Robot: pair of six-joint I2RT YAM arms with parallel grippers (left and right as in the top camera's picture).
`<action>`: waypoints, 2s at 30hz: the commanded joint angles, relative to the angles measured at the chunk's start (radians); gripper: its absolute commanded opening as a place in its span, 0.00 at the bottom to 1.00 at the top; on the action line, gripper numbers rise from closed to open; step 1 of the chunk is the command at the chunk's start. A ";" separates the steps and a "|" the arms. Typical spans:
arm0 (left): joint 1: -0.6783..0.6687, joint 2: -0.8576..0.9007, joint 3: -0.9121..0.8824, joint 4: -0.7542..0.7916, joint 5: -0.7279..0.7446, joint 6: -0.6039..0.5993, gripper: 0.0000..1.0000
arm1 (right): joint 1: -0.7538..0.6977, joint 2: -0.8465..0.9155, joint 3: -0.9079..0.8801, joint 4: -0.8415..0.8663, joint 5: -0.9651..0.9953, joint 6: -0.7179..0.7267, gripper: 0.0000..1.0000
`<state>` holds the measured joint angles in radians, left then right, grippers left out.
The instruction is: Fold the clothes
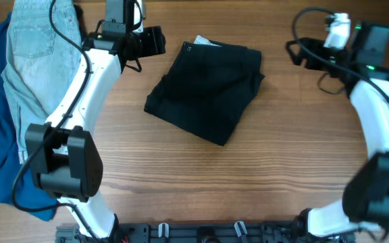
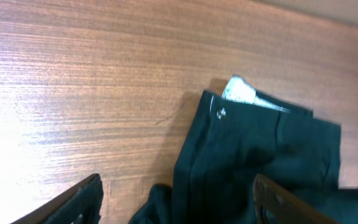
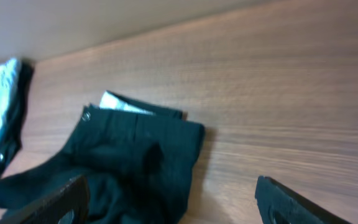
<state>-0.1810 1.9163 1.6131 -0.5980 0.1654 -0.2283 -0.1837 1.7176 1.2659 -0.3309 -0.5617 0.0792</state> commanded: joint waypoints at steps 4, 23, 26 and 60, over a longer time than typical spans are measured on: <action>-0.026 -0.031 0.005 -0.050 -0.003 0.045 0.81 | 0.076 0.227 0.010 0.169 0.008 0.060 0.85; -0.025 -0.031 0.005 -0.077 -0.059 0.045 0.82 | 0.189 0.466 0.010 0.414 0.116 0.142 0.56; -0.026 -0.031 0.005 -0.077 -0.059 0.045 0.82 | 0.203 0.478 0.010 0.436 0.116 0.182 0.54; 0.045 -0.341 0.005 0.017 -0.156 0.095 0.80 | 0.305 -0.353 0.138 0.195 0.107 0.301 0.04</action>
<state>-0.1482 1.6230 1.6131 -0.5610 0.0193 -0.1539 0.0647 1.3552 1.3922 -0.1211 -0.4694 0.3626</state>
